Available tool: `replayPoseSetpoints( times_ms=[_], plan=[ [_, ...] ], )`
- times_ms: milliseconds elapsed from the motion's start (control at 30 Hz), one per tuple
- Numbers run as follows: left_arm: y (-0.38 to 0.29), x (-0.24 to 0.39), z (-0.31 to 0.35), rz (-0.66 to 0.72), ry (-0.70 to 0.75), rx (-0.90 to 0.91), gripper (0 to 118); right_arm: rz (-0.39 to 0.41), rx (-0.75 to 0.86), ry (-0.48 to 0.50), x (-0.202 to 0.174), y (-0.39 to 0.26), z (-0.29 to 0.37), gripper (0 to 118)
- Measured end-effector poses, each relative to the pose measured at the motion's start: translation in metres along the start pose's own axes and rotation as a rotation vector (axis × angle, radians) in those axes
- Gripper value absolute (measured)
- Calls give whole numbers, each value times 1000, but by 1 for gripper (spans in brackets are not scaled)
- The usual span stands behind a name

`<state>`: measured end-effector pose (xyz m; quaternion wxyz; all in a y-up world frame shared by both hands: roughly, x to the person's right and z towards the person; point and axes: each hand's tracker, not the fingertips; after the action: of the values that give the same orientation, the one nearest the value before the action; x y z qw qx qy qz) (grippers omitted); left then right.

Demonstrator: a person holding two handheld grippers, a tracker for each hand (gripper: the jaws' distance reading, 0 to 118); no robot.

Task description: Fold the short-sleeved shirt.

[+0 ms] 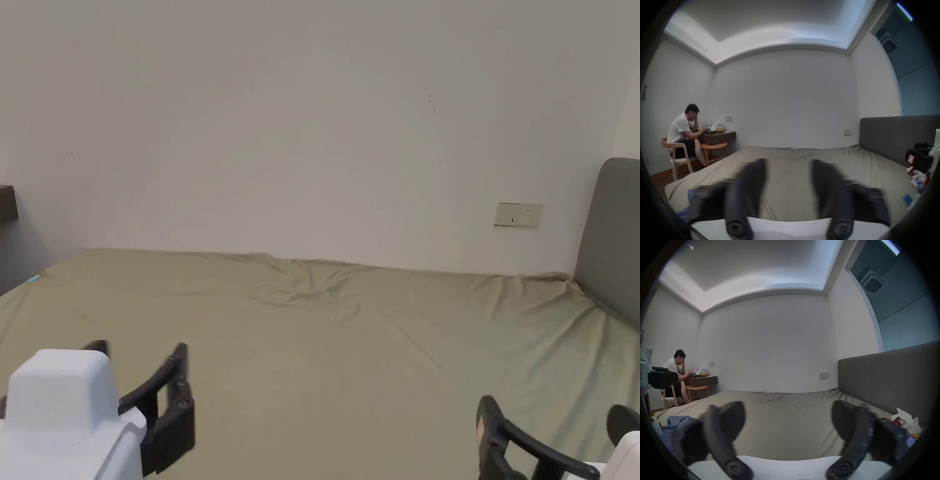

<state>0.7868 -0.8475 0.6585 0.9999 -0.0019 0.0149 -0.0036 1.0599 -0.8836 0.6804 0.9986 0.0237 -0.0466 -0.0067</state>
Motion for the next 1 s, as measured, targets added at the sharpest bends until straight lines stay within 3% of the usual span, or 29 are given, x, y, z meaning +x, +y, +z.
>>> replayPoseSetpoints(
  times_ms=[100, 133, 167, 267, 400, 567, 667, 867, 1000],
  plan=[
    [0, 1, -6, 29, 10, -31, 0, 7, 10, -19, -3, 0, 0, 42],
    [-2, 2, -7, 19, 11, -29, 0, 19, 8, -40, -3, -1, -1, 7],
    [-5, 4, -6, -25, 2, -43, 0, 26, 6, -53, -4, -1, -1, 2],
    [-12, 11, -5, -114, 15, -11, 0, 61, -28, -56, 1, 0, 1, 1],
    [-8, 12, -6, -66, -28, -21, 0, 42, -21, -67, 2, -3, 2, 1],
    [-4, -7, 3, -19, -8, -14, 0, 40, -28, 26, -15, -1, -6, 1],
    [-5, -38, 16, -25, 115, -12, 0, 52, -22, 154, -50, 1, -18, 1],
    [-11, -126, 60, -14, 496, -78, 0, -54, -37, 565, -148, -4, -39, 1],
    [-13, -168, 90, -19, 730, -86, 0, -88, -46, 768, -212, -8, -39, 1]
  ],
)
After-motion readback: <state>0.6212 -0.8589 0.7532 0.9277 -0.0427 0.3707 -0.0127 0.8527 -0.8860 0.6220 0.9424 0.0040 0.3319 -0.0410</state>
